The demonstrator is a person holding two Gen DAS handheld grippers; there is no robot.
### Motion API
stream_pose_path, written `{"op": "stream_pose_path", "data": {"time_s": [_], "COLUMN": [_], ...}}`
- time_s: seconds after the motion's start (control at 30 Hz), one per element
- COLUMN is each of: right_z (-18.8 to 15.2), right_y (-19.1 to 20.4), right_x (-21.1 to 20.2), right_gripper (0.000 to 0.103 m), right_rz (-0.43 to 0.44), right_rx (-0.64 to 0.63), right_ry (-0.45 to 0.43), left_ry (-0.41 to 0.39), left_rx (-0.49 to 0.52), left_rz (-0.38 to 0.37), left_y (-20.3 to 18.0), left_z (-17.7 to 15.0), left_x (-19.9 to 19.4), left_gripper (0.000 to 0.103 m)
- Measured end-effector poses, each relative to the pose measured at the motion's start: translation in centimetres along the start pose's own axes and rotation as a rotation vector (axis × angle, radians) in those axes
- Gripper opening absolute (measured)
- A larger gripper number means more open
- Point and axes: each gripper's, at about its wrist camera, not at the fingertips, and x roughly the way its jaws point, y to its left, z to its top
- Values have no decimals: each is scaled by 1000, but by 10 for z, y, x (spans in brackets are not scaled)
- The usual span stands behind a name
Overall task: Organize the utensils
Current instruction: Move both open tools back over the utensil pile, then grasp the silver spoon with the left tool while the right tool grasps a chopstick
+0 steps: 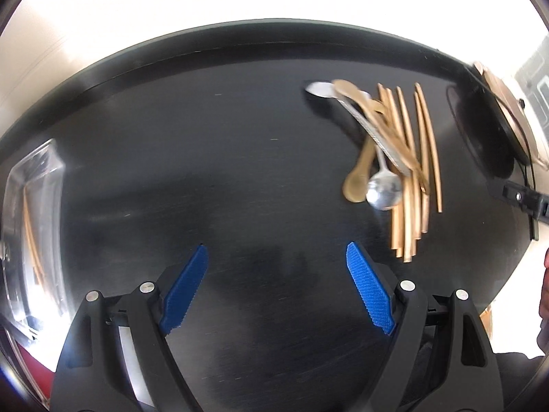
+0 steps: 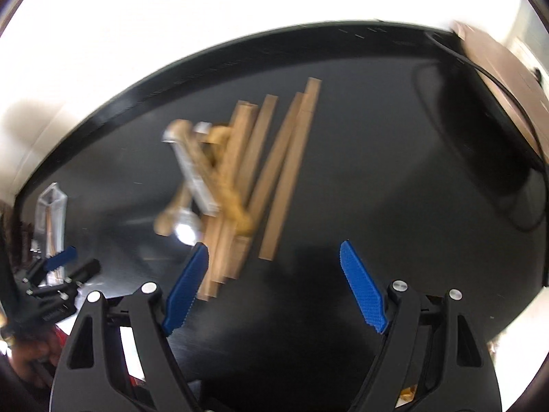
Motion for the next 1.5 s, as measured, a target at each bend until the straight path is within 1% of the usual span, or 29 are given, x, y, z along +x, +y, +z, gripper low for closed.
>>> {"op": "stream_pose_path", "data": {"time_s": [0.13, 0.27, 0.33, 0.5, 0.7, 0.87, 0.93, 1.03, 1.2, 1.3, 1.4, 1.47, 1.5], "right_z": [-8, -7, -1, 15, 43, 58, 63, 66, 69, 76, 80, 85, 87], "right_y": [-24, -24, -21, -7, -6, -7, -7, -6, -3, 1, 2, 3, 3], "right_x": [22, 44, 55, 75, 91, 97, 102, 104, 106, 111, 113, 114, 114], "right_gripper": [77, 77, 77, 77, 77, 77, 77, 77, 77, 77, 77, 76, 73], "right_rz": [-34, -58, -62, -77, -112, -113, -116, -121, -148, -147, -144, -144, -143], "right_rx": [-8, -39, -46, -41, -31, -31, -40, -50, -102, -110, -115, -117, -118], "right_ry": [51, 76, 78, 53, 26, 33, 42, 47, 38, 35, 33, 30, 27], "left_ry": [11, 33, 38, 50, 53, 93, 97, 83, 121, 126, 140, 121, 117], "left_rx": [28, 68, 69, -1, -74, -127, -161, -190, -203, -222, -204, -186, -187], "left_rz": [15, 42, 53, 28, 27, 20, -2, -4, 17, 10, 22, 43, 43], "left_y": [-24, -38, -40, -37, -38, -37, -35, -34, -37, -36, -37, -39, -41], "left_z": [10, 20, 26, 55, 93, 110, 116, 125, 137, 140, 141, 144, 146], "left_x": [10, 22, 26, 42, 62, 82, 86, 89, 107, 113, 119, 121, 122], "left_gripper": [81, 81, 81, 81, 81, 81, 81, 81, 81, 81, 81, 80, 80]}}
